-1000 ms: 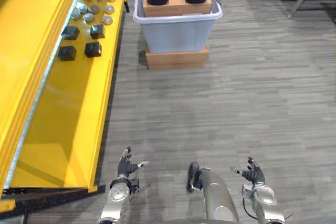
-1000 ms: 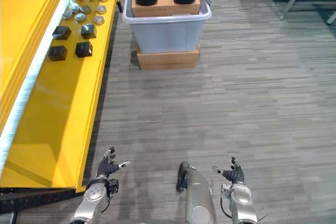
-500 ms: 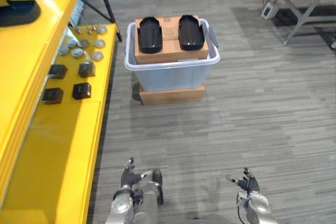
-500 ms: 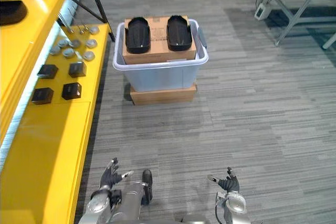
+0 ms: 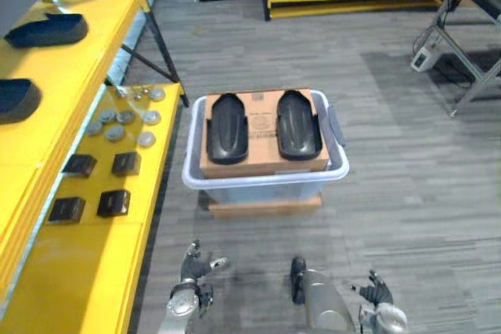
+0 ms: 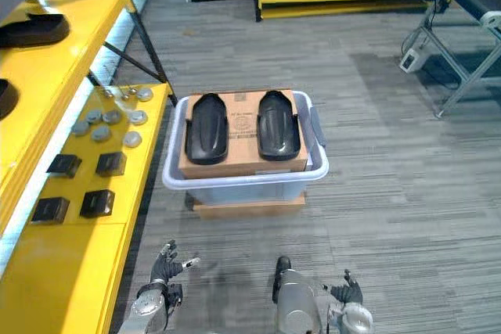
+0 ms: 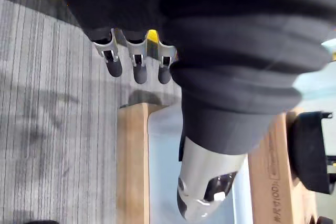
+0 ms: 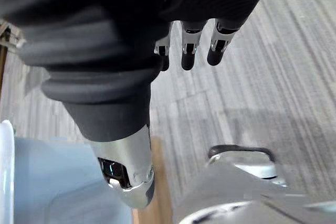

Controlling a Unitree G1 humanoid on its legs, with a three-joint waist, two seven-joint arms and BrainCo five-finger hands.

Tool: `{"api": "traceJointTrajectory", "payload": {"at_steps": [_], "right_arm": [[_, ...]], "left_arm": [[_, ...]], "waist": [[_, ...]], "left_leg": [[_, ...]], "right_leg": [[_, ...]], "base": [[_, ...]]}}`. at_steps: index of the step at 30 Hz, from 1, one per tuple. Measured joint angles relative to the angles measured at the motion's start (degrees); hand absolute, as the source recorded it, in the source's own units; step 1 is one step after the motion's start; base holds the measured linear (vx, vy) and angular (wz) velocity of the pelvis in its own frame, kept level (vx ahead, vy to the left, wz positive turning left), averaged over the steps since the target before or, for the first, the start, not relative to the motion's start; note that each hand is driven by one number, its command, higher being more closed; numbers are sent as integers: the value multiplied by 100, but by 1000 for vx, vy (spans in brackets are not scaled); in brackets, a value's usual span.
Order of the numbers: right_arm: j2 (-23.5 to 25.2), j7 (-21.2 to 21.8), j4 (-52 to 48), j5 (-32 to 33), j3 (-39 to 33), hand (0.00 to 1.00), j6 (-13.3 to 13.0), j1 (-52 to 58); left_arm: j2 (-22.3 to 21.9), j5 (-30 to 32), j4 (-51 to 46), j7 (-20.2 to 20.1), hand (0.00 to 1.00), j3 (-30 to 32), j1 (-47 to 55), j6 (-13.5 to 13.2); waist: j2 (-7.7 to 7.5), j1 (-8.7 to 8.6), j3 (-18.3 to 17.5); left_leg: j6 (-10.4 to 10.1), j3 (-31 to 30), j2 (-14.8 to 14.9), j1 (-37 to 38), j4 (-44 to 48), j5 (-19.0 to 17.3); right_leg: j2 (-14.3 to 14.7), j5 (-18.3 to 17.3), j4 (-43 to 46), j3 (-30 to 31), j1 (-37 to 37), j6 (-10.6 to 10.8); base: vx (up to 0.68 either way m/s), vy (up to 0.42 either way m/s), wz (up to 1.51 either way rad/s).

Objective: Walk over and take plastic housings, then place them on the shelf

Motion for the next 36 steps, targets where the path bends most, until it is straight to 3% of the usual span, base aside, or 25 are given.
{"api": "traceJointTrajectory", "payload": {"at_steps": [1,2,3,5,6,7,8,11,12,17,26,32,36], "right_arm": [[57,-6,6,24,-25,0,-13,2],[77,-5,7,90,-50,0,-44,7],[105,-7,3,121,-76,0,-57,5],[99,-18,13,249,-278,0,-71,-40],[92,-21,28,263,-303,0,-74,-33],[47,-26,25,264,-314,0,-69,13],[32,-25,58,268,-342,0,-61,55],[233,-26,150,336,-512,0,-35,265],[227,-33,197,372,-533,0,-34,282],[224,-111,41,574,-921,0,-39,283],[-92,-381,-3132,659,-2086,0,-132,752],[-131,-385,-4410,296,-1906,0,-297,596],[-342,-399,-4545,-258,-1009,0,-318,152]], "left_arm": [[6,-1,18,2,0,17,13,-3],[-3,-3,40,1,0,22,28,-3],[-18,-5,37,-2,0,21,26,-5],[-47,-6,2,2,0,53,31,-5],[-47,-6,1,7,0,69,39,-4],[-63,-8,1,6,0,68,84,0],[-77,-9,8,4,0,68,151,0],[52,-11,64,0,0,73,159,24],[89,-11,66,-1,0,72,162,26],[287,-15,56,-3,0,181,184,28],[384,8,-451,-130,0,411,562,0],[382,29,-458,-171,0,399,775,-7],[382,54,-454,-238,0,336,773,-30]], "waist": [[31,27,4],[-93,78,42],[-92,117,40],[-2,187,19],[36,186,14],[134,180,4],[294,173,-23],[-54,160,-132],[-96,159,-159],[-100,165,-184],[-209,85,-474],[-283,0,-621],[-276,32,-623]], "left_leg": [[123,208,171,-220,517,-244],[252,403,155,-386,398,-412],[320,466,114,-458,212,-459],[346,307,-157,-823,-1126,-514],[293,156,-258,-872,-1767,-382],[258,67,-291,-879,-2388,61],[407,10,-240,-892,-2615,319],[492,155,-514,-537,-3183,424],[518,186,-581,-514,-3272,443],[595,414,-726,-281,-3640,497],[579,516,-795,-26,-4295,716],[595,506,-837,22,-4595,887],[625,478,-881,-1,-4837,1070]], "right_leg": [[88,25,-434,-87,558,-33],[95,31,-753,-120,974,-36],[91,36,-872,-120,1116,-29],[99,56,-1138,-67,1357,8],[127,70,-1222,-23,1420,66],[219,65,-1299,16,1492,147],[364,20,-1376,65,1594,244],[92,-6,-1522,224,1660,418],[40,-9,-1535,273,1633,441],[-94,-20,-1620,461,1636,544],[-76,-15,-1707,587,1561,551],[-84,-4,-1709,587,1478,568],[-104,33,-1716,580,1360,613]], "base": [[411,-166,18],[399,-140,10],[331,-85,-1],[294,9,-22],[256,75,-32],[263,114,-30],[247,108,-16],[209,107,-9],[141,85,-11],[81,55,-18],[26,-3,-7],[-5,2,1],[-39,11,3]]}}
